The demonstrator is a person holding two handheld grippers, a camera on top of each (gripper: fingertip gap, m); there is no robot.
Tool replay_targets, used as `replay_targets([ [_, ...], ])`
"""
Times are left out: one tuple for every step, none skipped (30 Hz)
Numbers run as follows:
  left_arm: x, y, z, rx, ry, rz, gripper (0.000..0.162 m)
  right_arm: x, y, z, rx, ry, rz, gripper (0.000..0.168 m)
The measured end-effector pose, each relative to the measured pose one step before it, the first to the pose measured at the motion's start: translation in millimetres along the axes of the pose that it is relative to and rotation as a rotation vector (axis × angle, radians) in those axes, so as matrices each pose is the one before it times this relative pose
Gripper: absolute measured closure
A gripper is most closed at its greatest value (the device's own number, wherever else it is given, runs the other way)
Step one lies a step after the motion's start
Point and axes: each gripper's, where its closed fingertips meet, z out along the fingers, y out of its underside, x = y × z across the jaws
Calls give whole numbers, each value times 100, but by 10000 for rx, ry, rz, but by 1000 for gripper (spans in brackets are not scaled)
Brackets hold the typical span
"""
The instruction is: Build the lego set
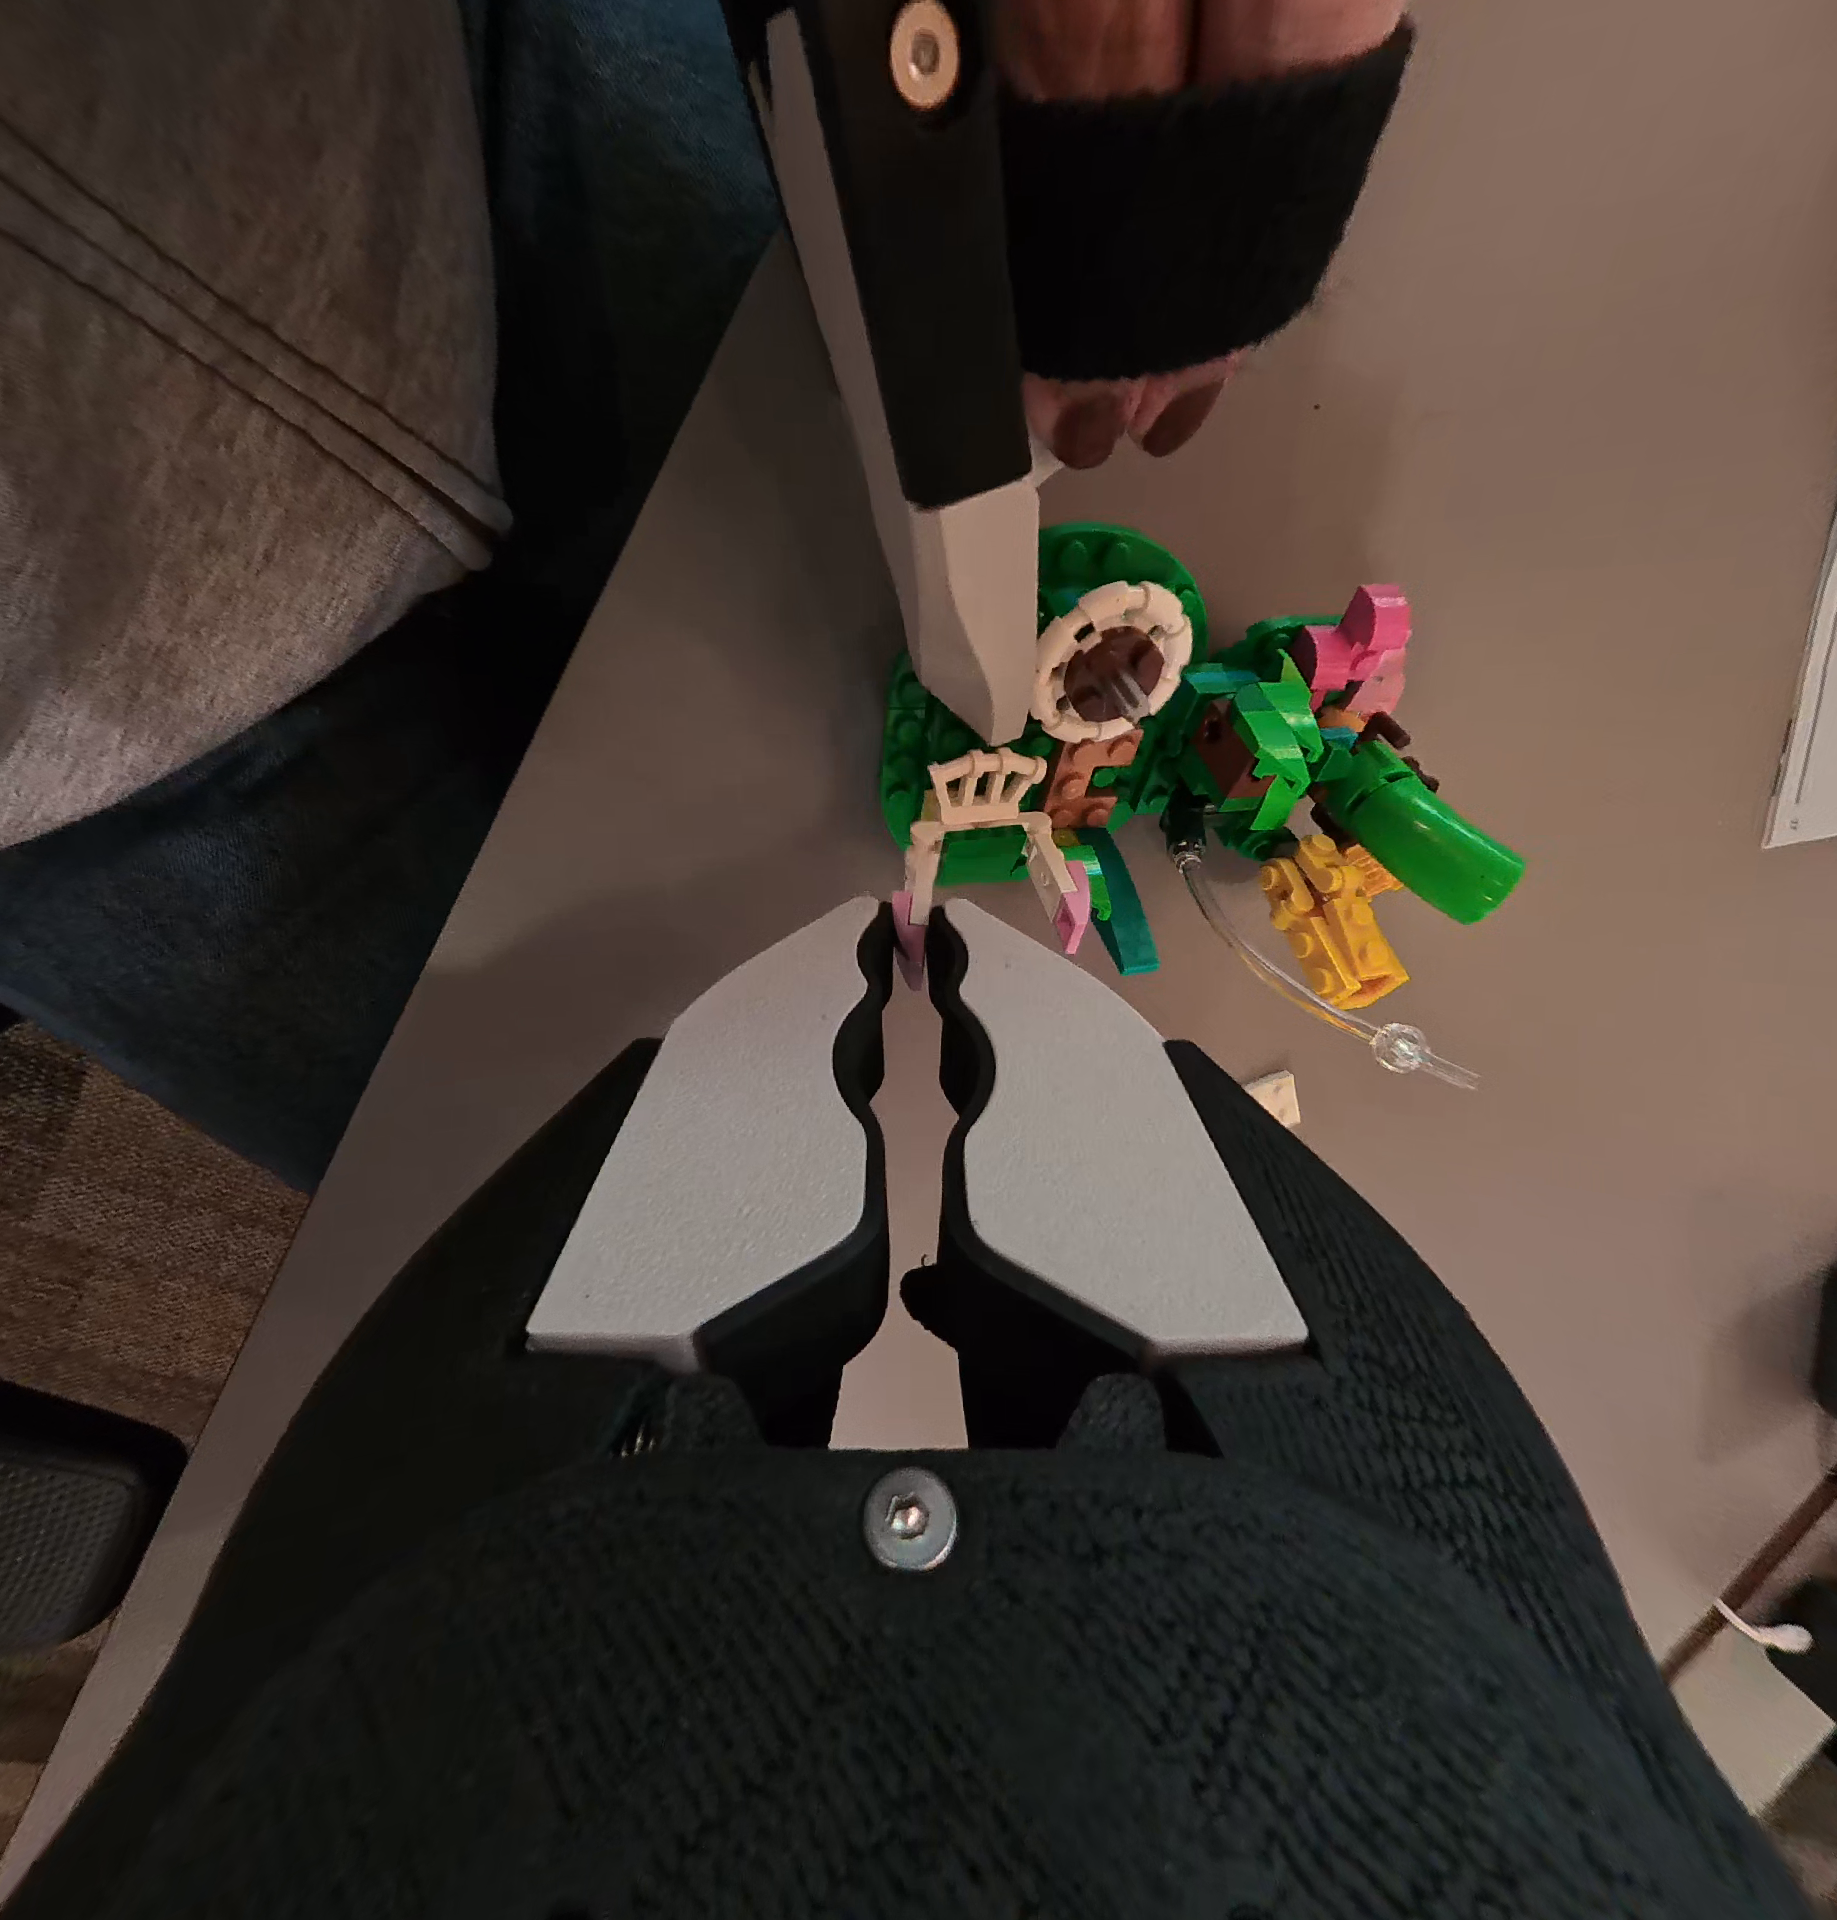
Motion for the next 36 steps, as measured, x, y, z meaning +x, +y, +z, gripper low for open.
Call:
replay_targets([
  [-6,33,-25,5,31,-34,154,150,178,-71,-101,83,-22,163],
  [3,14,-20,10,17,-28,154,74,114,-73,-34,19,21,163],
  [15,-3,-11,4,-2,0,154,-29,-54,-55,107,-58,74,163],
  [6,-4,-14,-4,-6,17,154,-42,-88,-21,120,-64,83,163],
  [6,-16,-10,-3,-4,1,154,-12,44,30,13,-19,31,163],
  [7,-6,-7,-2,4,-17,154,-14,87,73,-42,-1,-12,163],
  [2,-2,-11,3,-4,-17,154,-88,32,92,-19,-34,-5,163],
  [6,3,-10,-2,-3,-7,154,-142,-52,91,29,-70,15,163],
  [9,-6,-14,-3,-10,37,154,-47,-57,51,41,-23,16,163],
  [15,-8,-12,-10,-11,20,154,11,-26,20,25,3,20,163],
  [16,3,-5,-1,5,-27,154,13,-16,-11,32,-1,27,163],
  [1,13,-19,1,5,-24,154,24,-8,0,42,5,25,163],
  [-1,12,4,6,-1,-12,154,2,-15,-2,43,3,23,163],
  [5,4,-11,-2,-1,-3,154,5,-14,-14,39,3,20,163],
  [-3,-10,-2,0,-2,0,154,-2,-22,-15,41,10,14,163],
  [3,-13,-5,2,-7,2,154,24,-24,-36,37,24,9,163],
  [14,-11,-2,0,-5,1,154,43,-17,-35,21,44,-5,163],
  [-1,4,-11,-3,-18,7,154,40,-12,-26,10,29,-7,163],
  [16,2,-7,-3,-10,8,154,-10,-26,-10,16,-1,4,163],
  [14,-8,-7,-1,-5,-11,154,-33,-13,14,6,-14,1,163],
  [6,6,-3,-5,0,-9,154,-39,6,48,-6,-24,-8,163],
  [4,9,-9,-7,-4,6,154,-58,-12,52,3,-22,-9,163],
  [6,10,-11,-8,-16,13,154,-23,-24,28,12,-2,-9,163],
  [24,3,-11,-2,-6,-7,154,9,-19,11,23,10,-5,163],
  [9,-1,-4,1,-5,-2,154,-7,-46,-3,50,-1,11,163],
  [7,2,-7,-2,-8,25,154,9,-104,-18,93,-9,34,163],
  [-6,-29,2,7,-2,3,154,23,-129,-13,106,-8,47,163],
  [-7,-3,-1,-6,5,-1,154,8,-31,-6,25,-14,32,163],
  [-3,1,-1,-1,-1,2,154,3,15,0,-32,-6,-1,163],
  [10,0,-4,0,-6,-6,154,8,50,18,-69,4,-21,163],
  [-3,-32,7,8,-16,-15,154,-14,69,49,-104,12,-32,163],
  [17,0,3,-19,-14,13,154,-12,25,40,-80,4,-28,163],
  [11,-17,-3,-13,-14,27,154,-30,-26,36,-50,-11,-8,163],
  [15,3,1,-22,-15,13,154,-21,-10,50,-43,-19,24,163],
  [12,38,19,-38,-28,9,154,2,-30,41,-26,-1,34,163],
  [23,72,12,-39,-17,-22,154,43,-31,50,-12,39,9,163],
])
